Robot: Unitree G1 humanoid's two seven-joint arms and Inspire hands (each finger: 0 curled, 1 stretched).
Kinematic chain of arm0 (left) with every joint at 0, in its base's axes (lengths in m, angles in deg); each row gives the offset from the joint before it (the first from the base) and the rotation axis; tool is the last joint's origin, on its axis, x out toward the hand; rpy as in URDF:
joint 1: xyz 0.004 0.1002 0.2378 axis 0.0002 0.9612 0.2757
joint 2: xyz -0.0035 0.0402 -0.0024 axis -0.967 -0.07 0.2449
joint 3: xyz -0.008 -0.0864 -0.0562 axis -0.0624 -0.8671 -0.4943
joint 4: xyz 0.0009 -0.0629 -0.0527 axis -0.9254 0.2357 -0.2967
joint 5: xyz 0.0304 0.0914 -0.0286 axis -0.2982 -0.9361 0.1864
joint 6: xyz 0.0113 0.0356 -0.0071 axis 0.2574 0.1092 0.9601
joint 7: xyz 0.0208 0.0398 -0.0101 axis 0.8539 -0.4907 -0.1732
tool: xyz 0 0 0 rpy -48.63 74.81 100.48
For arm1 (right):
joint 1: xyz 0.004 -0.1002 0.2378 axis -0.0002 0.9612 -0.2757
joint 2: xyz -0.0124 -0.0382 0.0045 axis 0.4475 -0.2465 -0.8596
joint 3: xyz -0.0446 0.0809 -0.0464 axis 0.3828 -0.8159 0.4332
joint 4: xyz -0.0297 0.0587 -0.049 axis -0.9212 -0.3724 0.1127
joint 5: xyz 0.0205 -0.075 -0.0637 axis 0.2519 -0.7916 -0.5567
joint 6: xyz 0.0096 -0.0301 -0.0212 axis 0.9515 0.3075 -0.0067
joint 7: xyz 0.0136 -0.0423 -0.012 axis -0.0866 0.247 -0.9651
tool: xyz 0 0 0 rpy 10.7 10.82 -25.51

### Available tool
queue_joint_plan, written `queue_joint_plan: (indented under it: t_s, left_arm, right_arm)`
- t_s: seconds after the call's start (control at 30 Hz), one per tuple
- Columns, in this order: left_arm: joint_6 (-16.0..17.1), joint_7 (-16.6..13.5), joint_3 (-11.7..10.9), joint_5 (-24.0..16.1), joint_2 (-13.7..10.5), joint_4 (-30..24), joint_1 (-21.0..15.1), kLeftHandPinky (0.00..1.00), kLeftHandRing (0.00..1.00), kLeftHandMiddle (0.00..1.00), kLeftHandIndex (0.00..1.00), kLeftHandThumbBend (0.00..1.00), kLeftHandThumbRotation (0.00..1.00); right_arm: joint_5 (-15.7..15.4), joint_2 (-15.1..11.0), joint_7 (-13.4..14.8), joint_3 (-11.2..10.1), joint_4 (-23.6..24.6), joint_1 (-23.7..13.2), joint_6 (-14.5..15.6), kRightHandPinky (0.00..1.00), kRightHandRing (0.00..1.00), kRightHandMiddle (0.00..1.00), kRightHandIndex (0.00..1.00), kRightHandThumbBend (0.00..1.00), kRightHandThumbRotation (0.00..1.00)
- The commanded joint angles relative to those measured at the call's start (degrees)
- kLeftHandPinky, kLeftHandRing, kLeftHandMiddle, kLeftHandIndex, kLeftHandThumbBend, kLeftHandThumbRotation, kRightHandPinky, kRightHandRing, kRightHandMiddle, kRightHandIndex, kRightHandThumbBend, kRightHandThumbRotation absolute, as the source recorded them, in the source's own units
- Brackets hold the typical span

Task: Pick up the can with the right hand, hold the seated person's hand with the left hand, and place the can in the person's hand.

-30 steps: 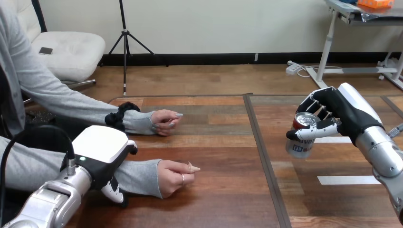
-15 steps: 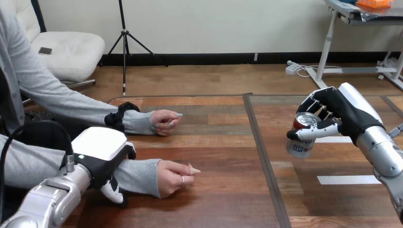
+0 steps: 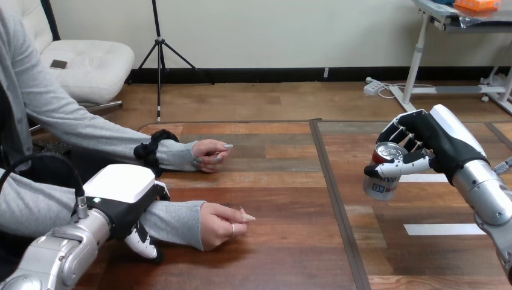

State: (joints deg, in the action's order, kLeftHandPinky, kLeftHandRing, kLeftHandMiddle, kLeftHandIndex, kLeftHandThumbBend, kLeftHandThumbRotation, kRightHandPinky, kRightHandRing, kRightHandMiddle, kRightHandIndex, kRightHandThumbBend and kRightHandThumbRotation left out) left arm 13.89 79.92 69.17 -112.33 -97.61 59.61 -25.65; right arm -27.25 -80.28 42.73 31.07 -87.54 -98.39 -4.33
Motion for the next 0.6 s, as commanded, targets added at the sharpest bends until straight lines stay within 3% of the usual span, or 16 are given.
queue_joint_plan:
  t_s: [0.0, 0.3, 0.57]
  left_arm:
    - [0.13, -0.59, 0.66, 0.47, -0.1, 0.35, -2.61, 0.54, 0.63, 0.67, 0.67, 0.96, 0.12]
    - [0.32, -1.29, 0.33, 1.48, 0.35, 0.26, -2.52, 0.44, 0.52, 0.56, 0.58, 0.89, 0.02]
    - [0.63, -2.52, -0.6, 4.28, 1.22, 0.31, -2.22, 0.35, 0.42, 0.48, 0.5, 0.81, 0.0]
  right_arm:
    - [1.88, -1.81, 0.62, -2.23, 3.54, -3.93, -1.12, 0.31, 0.36, 0.4, 0.42, 0.72, 0.0]
    - [2.23, -1.88, 0.36, -2.13, 3.47, -3.96, -1.14, 0.31, 0.36, 0.4, 0.42, 0.72, 0.0]
    - [2.29, -1.98, 0.74, -1.94, 3.42, -3.88, -1.46, 0.31, 0.36, 0.4, 0.42, 0.72, 0.0]
